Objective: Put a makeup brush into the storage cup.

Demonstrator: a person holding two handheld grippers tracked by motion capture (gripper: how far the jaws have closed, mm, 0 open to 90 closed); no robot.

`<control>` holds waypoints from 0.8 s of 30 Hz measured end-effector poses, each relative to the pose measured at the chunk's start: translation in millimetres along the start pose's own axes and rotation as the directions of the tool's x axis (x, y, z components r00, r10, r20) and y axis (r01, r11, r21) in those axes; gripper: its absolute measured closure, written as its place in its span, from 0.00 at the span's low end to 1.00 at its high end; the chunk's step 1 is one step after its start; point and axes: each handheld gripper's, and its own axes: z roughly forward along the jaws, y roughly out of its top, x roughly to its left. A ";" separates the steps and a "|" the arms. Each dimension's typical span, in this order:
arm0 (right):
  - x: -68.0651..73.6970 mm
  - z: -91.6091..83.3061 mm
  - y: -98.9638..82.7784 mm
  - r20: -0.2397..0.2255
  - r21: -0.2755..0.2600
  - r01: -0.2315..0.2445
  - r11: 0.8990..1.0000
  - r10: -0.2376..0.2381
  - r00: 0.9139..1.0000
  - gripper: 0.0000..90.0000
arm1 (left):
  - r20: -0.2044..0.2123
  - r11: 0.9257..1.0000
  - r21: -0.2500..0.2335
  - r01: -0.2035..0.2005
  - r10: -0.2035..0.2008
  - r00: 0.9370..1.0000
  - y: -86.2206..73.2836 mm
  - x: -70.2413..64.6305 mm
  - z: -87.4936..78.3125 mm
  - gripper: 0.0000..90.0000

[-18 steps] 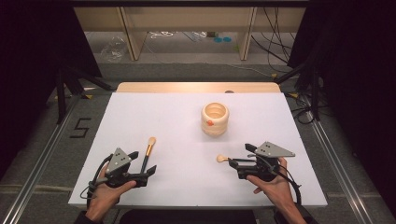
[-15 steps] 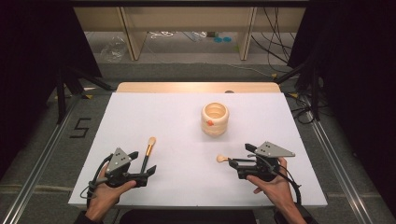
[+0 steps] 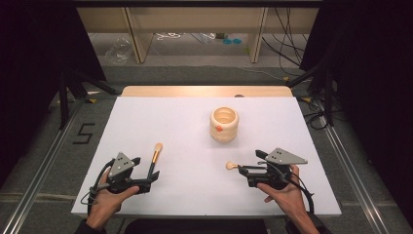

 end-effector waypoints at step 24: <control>2.7 3.9 -0.8 -0.019 0.017 0.005 1.000 -0.005 1.000 0.20 | 0.012 0.938 0.341 -0.062 0.062 0.998 21.6 22.7 36.4 0.29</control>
